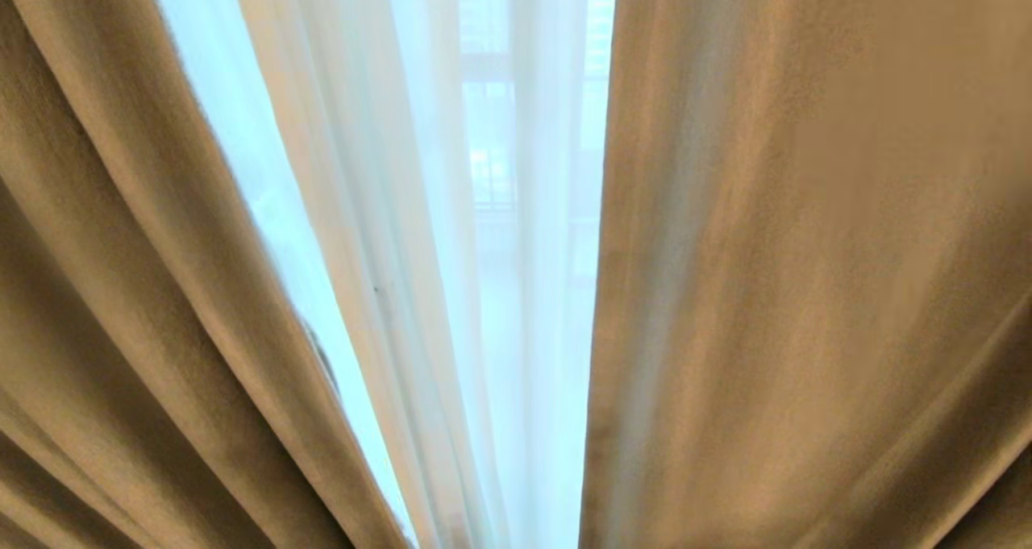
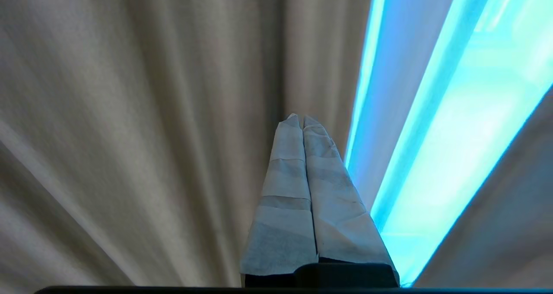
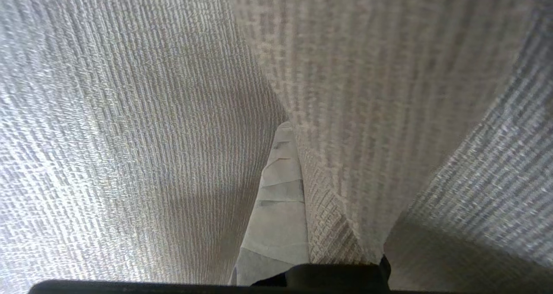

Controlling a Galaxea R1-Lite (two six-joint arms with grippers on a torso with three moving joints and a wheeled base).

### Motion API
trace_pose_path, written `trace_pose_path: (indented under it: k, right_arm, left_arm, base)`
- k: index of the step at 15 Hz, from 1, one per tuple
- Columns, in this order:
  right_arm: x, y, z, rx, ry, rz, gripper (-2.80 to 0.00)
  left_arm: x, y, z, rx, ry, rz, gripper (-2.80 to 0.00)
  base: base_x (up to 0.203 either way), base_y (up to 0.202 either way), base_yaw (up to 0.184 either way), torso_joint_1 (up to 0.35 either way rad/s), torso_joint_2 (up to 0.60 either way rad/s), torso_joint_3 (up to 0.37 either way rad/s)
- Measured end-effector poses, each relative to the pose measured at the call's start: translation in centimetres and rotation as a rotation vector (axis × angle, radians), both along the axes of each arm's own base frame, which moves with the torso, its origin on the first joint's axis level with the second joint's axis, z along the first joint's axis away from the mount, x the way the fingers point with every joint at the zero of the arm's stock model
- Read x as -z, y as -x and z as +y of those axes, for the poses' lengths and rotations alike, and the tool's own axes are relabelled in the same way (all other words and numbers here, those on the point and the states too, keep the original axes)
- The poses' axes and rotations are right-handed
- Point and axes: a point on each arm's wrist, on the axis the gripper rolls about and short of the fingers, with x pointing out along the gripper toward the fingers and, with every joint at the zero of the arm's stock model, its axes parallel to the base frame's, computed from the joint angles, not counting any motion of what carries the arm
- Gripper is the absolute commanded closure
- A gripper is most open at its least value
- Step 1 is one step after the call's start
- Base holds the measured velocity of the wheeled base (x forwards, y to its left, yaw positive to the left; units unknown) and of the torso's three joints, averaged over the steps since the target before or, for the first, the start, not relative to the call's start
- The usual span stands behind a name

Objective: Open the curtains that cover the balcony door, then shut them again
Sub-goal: Pull the outer curtains open on both sides

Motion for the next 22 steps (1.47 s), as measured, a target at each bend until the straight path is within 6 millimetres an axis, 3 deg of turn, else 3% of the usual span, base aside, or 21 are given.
trace_pose_path:
  k: [6, 9, 13, 14, 22]
  right_arm:
    - [1.1, -0.3, 6.6, -0.185, -0.021, 0.034, 0.0]
    - [1.1, -0.1, 8.3, -0.231, -0.021, 0.036, 0.0]
    - [1.0, 0.5, 9.0, -0.247, -0.017, 0.03, 0.0]
    - [0.9, 0.7, 9.2, -0.248, -0.015, 0.027, -2.8]
    - [1.3, 3.6, 10.6, -0.249, -0.018, 0.026, -2.8]
  left_arm:
    - [0.0, 0.0, 0.0, 0.0, 0.001, 0.0, 0.0]
    - [0.0, 0.0, 0.0, 0.0, 0.0, 0.0, 0.0]
    - [0.0, 0.0, 0.0, 0.0, 0.0, 0.0, 0.0]
    - [0.0, 0.0, 0.0, 0.0, 0.0, 0.0, 0.0]
    - [0.0, 0.0, 0.0, 0.0, 0.0, 0.0, 0.0]
  base:
    - [0.0, 0.0, 0.0, 0.0, 0.0, 0.0]
    - [0.0, 0.0, 0.0, 0.0, 0.0, 0.0]
    - [0.0, 0.0, 0.0, 0.0, 0.0, 0.0]
    - [0.0, 0.0, 0.0, 0.0, 0.0, 0.0]
    - [0.0, 0.0, 0.0, 0.0, 0.0, 0.0]
